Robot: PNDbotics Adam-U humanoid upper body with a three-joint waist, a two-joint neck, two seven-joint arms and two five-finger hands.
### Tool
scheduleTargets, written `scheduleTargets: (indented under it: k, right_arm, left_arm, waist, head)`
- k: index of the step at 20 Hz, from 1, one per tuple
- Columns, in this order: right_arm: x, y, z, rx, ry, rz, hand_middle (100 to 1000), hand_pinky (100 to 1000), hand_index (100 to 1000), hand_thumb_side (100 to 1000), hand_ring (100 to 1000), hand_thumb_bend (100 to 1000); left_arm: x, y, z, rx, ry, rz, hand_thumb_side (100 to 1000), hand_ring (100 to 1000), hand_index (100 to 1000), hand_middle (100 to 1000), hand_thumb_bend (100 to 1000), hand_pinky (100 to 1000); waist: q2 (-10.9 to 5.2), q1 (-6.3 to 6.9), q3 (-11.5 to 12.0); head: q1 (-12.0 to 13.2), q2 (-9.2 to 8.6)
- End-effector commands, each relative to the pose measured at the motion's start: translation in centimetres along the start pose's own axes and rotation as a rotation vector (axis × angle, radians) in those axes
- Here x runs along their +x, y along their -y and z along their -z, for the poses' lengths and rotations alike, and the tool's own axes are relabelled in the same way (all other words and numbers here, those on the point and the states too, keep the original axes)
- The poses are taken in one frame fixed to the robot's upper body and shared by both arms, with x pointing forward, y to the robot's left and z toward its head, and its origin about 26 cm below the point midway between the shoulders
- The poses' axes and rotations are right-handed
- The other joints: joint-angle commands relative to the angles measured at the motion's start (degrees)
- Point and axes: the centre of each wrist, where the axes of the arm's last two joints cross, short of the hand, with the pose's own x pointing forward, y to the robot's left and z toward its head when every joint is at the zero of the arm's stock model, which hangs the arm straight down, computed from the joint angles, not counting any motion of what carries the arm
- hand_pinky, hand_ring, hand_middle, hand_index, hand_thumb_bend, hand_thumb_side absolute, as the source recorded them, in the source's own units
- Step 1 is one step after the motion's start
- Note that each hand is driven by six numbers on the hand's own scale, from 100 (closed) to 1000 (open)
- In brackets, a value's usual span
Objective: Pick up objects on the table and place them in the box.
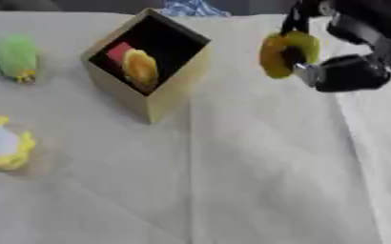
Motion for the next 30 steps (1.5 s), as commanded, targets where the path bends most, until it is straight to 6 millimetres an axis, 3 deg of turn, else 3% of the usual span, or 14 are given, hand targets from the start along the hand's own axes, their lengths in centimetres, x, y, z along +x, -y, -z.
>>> scheduleTargets:
  k: [1, 7, 13, 22, 24, 26, 27, 30]
  right_arm:
    - [0.6, 1.0, 3.0, 0.015, 0.002, 0.001, 477, 822, 620, 131, 777, 100]
    - [1.0, -0.2, 11.1, 0.0, -0.002, 0.041, 476, 828, 624, 100, 765, 100]
    - [1.6, -3.5, 15.6, 0.039, 0.002, 0.027, 489, 828, 636, 131, 774, 100]
    - [0.5, -6.8, 16.7, 0.118, -0.027, -0.035, 505, 826, 652, 169, 792, 100]
    - [0.4, -6.9, 16.7, 0.114, -0.029, -0.033, 589, 838, 734, 170, 810, 100]
    - [0.5, -6.8, 16.6, 0.121, -0.014, -0.026, 753, 872, 876, 149, 876, 100]
    - [0.6, -6.7, 16.6, 0.128, -0.004, -0.02, 812, 888, 917, 203, 914, 100]
    - [0.6, -6.1, 16.4, 0.135, 0.007, -0.017, 877, 909, 954, 319, 970, 100]
  left_arm:
    - [0.7, -0.2, 0.6, -0.016, 0.036, -0.002, 489, 637, 752, 603, 396, 711]
    - [0.9, 0.1, 0.7, -0.028, 0.037, -0.014, 487, 637, 752, 603, 396, 711]
    - [1.0, 0.4, 0.9, -0.036, 0.04, -0.029, 488, 636, 752, 603, 395, 710]
    - [1.1, 0.4, 0.9, -0.034, 0.04, -0.034, 488, 636, 752, 602, 395, 710]
    - [1.1, 0.4, 0.9, -0.033, 0.04, -0.034, 488, 636, 752, 602, 396, 709]
    - [1.1, 0.4, 0.9, -0.033, 0.039, -0.034, 488, 636, 753, 602, 396, 709]
    - [1.1, 0.4, 0.9, -0.034, 0.039, -0.034, 488, 636, 753, 602, 396, 709]
    - [1.0, 0.4, 0.9, -0.034, 0.038, -0.033, 487, 636, 753, 603, 397, 710]
  waist:
    - [-1.49, 0.0, 0.5]
    - [-1.41, -0.12, 2.4]
    - [-0.73, -0.34, 4.4]
    - [-0.46, -0.48, 4.4]
    - [-0.47, -0.44, 4.5]
    - [-0.49, -0.38, 4.6]
    - [-0.51, -0.35, 4.6]
    - [-0.64, -0.24, 4.7]
  head:
    - [-0.3, 0.37]
    - [-1.7, 0.47]
    - [-2.9, 0.08]
    - [-2.8, -0.21]
    - [-2.7, -0.19]
    - [-2.7, -0.17]
    - [-2.7, -0.16]
    - [-2.6, -0.07]
